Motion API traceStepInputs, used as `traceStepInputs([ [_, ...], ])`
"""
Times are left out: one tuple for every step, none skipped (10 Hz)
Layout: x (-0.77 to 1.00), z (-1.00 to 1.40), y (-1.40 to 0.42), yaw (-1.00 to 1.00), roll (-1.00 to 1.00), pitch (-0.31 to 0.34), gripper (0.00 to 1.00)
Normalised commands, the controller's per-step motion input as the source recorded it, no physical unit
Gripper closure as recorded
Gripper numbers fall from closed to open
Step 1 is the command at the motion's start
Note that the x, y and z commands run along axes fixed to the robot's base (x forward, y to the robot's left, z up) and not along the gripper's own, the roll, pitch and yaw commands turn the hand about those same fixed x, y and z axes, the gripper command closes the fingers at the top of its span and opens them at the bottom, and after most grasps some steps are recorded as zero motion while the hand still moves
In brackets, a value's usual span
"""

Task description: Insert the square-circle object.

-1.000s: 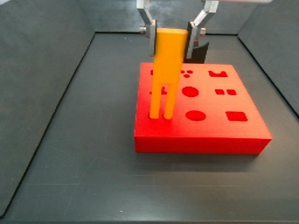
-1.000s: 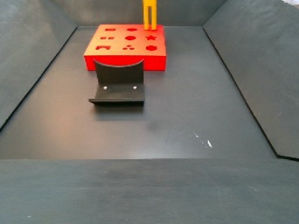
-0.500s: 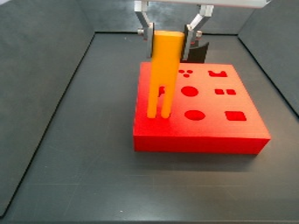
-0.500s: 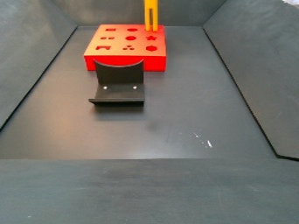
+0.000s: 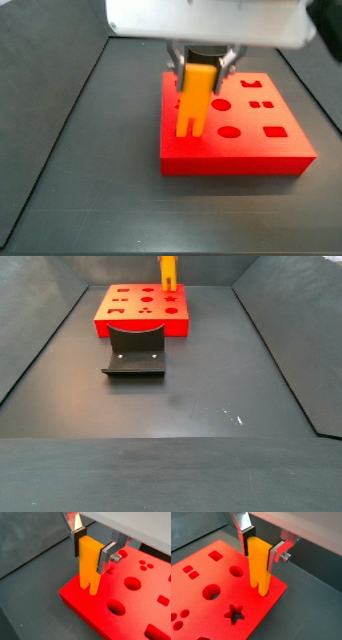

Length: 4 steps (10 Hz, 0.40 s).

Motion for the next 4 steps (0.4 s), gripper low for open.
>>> traceStepInputs([
  [0.01,-1.00,-0.02,0.00,0.08,-0.026,1.00],
  [0.00,-1.00,0.00,0.00,0.09,-0.011,1.00],
  [-0.04,-0.63,0.00,0.00,0.04,0.000,1.00],
  [0.00,0.00,0.00,0.00,0.00,0.000,1.00],
])
